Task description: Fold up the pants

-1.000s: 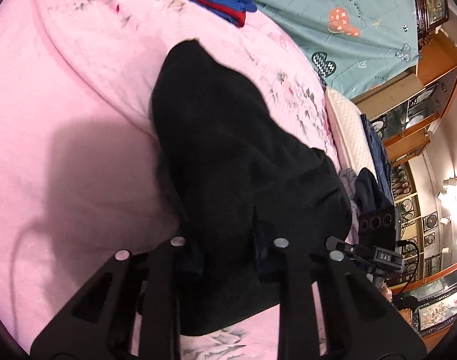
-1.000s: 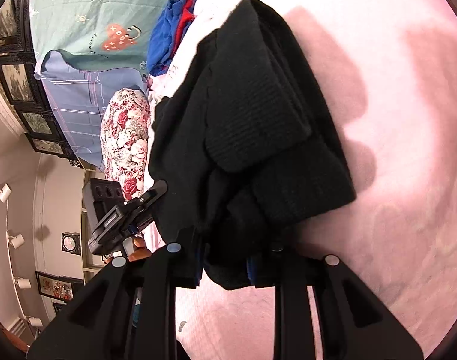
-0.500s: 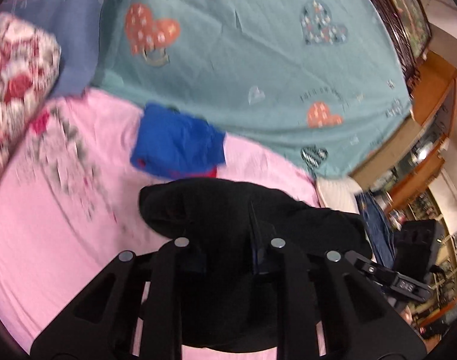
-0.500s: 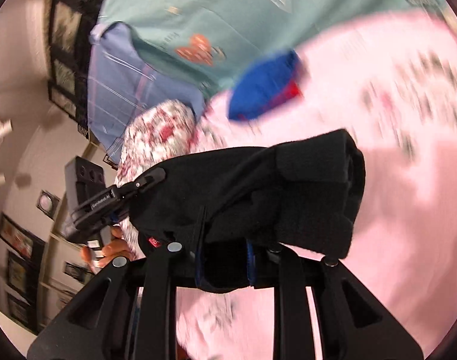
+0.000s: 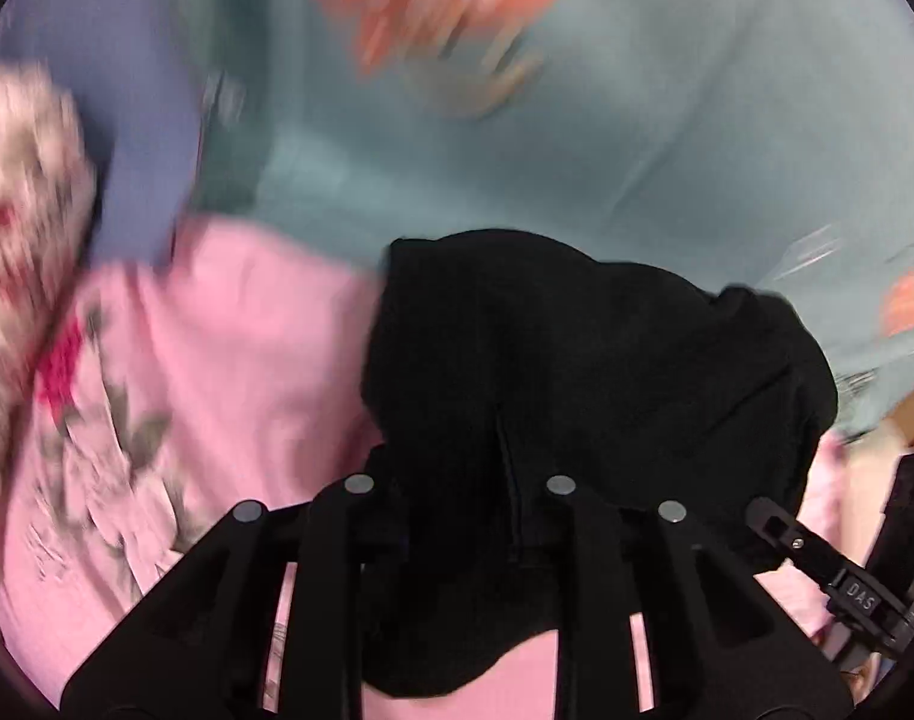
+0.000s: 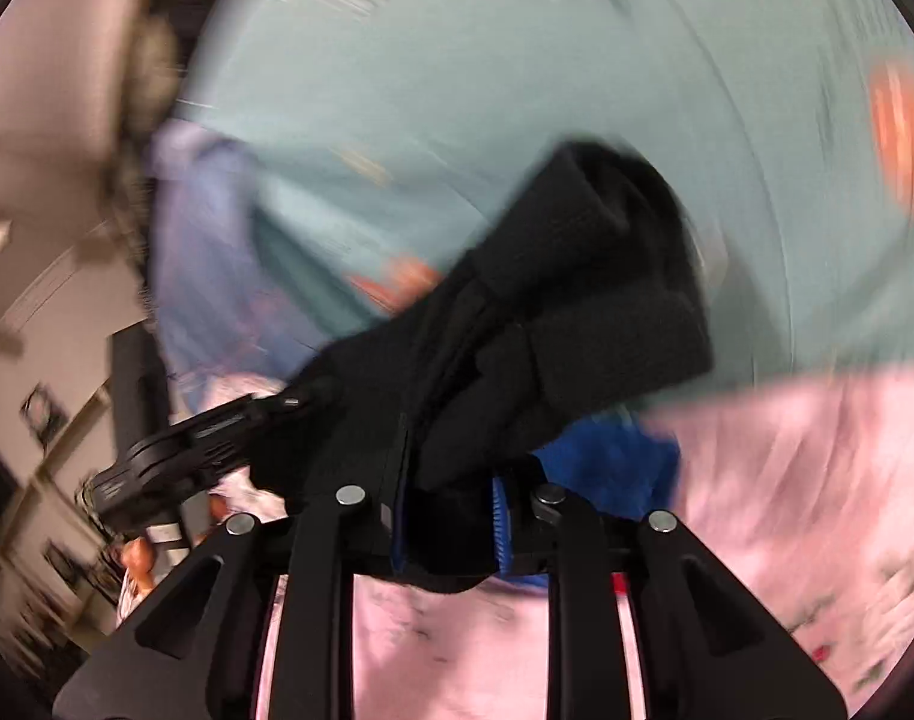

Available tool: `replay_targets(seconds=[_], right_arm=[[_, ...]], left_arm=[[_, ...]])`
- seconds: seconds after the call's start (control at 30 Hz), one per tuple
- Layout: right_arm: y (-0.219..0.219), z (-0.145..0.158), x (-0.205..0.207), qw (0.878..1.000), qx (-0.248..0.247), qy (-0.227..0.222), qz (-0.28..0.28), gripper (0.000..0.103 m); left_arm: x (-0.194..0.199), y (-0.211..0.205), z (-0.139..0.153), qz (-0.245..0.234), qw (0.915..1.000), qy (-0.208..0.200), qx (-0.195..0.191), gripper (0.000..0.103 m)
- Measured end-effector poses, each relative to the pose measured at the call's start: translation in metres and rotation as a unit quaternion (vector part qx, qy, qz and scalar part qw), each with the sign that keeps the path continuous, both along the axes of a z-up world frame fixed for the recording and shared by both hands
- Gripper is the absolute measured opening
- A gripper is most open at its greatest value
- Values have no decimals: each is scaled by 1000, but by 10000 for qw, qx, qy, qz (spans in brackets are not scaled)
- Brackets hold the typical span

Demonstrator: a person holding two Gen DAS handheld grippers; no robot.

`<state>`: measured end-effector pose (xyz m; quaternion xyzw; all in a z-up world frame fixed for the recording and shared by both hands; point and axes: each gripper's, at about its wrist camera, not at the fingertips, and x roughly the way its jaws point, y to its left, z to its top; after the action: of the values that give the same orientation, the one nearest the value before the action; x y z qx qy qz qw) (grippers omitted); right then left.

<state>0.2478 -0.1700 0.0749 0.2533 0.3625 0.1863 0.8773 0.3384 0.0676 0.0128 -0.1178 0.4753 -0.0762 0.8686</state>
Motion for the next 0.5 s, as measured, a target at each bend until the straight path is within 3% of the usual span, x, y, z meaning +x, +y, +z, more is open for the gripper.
replay_targets(seconds=[0.07,0.1,0.13,0.17,0.2,0.23,0.27,0.4,0.5], right_arm=[[2,-70,26,9966,-119,815,-9,22],[3,-97,30,9953,-35,971,-14,24],[-1,-115,30,9960,343,826,5,27],[-4,-121,29,9961,568,677,-12,27],[-6,-124,31,9957,656,650,11,27],[-7,-124,35,9955,672,667,55,27],[-7,-124,37,9955,636,702,80,27],[-5,-118,31,9952,497,847,35,29],[-4,-106,19,9944,414,977,-16,45]], left_arm=[[-7,13,-18,145,9987,-427,-234,39],[-8,16,-19,139,9982,-527,-235,47],[-8,21,-19,167,9980,-528,-313,52],[-7,24,-19,185,9976,-538,-399,54],[-8,27,-19,237,9973,-559,-411,65],[-9,28,-20,359,9975,-538,-280,86],[-13,29,-20,559,9971,-517,-82,92],[-35,36,-8,597,9970,-452,-177,94],[-67,45,16,602,9967,-530,-84,94]])
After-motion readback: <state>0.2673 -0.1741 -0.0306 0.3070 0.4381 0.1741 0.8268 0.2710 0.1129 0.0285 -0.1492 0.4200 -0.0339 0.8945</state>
